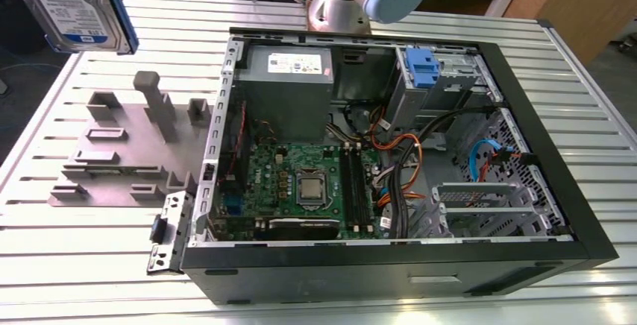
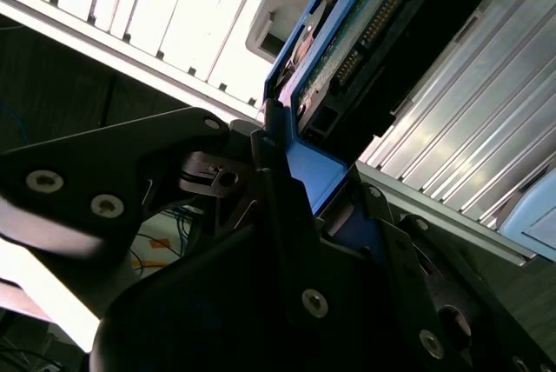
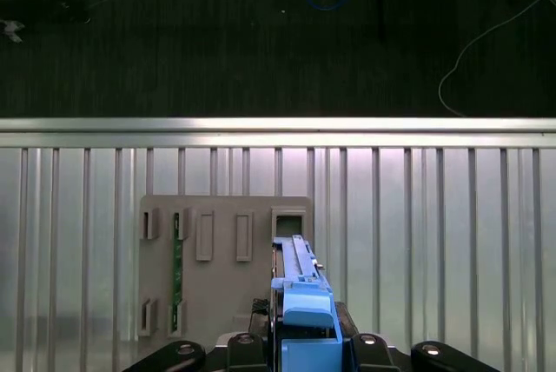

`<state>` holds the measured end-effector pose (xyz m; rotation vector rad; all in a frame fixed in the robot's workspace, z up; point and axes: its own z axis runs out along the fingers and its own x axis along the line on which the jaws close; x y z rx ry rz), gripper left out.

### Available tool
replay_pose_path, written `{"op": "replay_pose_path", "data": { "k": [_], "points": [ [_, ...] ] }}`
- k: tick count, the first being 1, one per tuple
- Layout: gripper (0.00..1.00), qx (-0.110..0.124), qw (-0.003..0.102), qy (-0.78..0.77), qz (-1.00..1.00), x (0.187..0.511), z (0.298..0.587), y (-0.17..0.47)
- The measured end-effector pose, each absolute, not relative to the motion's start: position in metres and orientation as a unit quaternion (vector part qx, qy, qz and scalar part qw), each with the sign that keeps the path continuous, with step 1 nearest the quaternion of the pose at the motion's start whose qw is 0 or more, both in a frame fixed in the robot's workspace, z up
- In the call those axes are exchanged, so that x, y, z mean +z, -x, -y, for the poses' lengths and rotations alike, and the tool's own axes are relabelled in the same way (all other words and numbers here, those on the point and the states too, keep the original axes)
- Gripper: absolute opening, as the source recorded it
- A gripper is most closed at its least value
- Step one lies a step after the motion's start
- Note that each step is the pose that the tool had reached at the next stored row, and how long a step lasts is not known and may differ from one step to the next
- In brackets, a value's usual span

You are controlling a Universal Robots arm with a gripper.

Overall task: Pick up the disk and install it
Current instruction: 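Pick up the disk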

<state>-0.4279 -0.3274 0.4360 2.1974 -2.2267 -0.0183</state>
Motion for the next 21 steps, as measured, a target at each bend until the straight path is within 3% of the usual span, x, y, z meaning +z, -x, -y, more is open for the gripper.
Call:
{"op": "replay_pose_path", "data": {
  "k": [21],
  "points": [
    [0.36,-0.007,0.006,-0.702,0.712,0.4443,0.3274,0.4279]
  ]
}}
